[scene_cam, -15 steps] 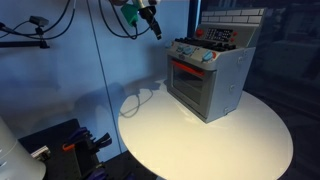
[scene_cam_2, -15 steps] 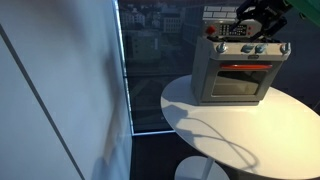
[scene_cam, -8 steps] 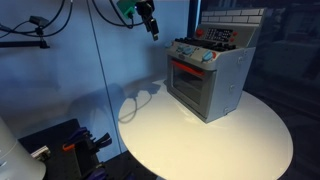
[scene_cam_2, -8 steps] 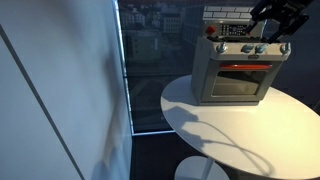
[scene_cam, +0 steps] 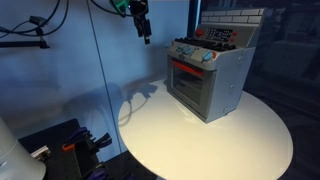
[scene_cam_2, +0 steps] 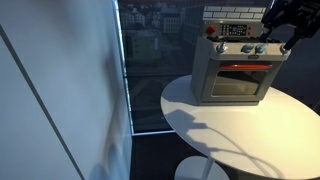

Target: Turn the far right blue stove dial a little to the right

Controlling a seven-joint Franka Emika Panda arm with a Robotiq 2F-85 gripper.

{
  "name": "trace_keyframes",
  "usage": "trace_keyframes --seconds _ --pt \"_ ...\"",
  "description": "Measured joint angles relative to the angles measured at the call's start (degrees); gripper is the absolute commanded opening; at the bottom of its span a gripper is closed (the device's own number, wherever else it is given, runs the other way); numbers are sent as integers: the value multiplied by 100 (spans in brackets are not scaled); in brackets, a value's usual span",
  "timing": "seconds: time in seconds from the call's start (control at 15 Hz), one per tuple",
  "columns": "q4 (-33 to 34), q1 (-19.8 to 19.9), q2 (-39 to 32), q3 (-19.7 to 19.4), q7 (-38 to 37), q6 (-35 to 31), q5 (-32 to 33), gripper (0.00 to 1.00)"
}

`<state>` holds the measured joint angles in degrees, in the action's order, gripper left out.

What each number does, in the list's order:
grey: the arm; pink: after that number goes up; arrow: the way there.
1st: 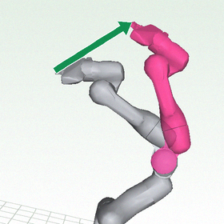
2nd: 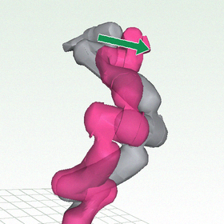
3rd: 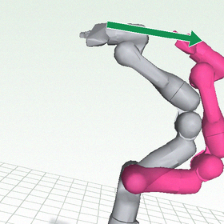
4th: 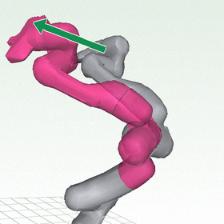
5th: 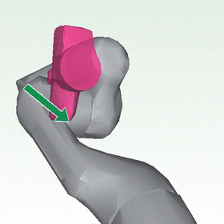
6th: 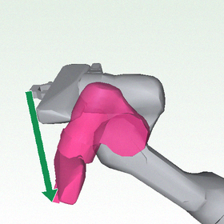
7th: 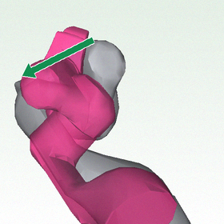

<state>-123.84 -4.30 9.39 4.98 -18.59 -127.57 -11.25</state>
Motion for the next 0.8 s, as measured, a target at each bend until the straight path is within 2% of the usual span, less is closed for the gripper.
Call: trace_keyframes --seconds 0.33,0.8 --pt "-95 -16 202 64 1 440 69 100" --pt "-125 -9 278 69 2 582 70 100"
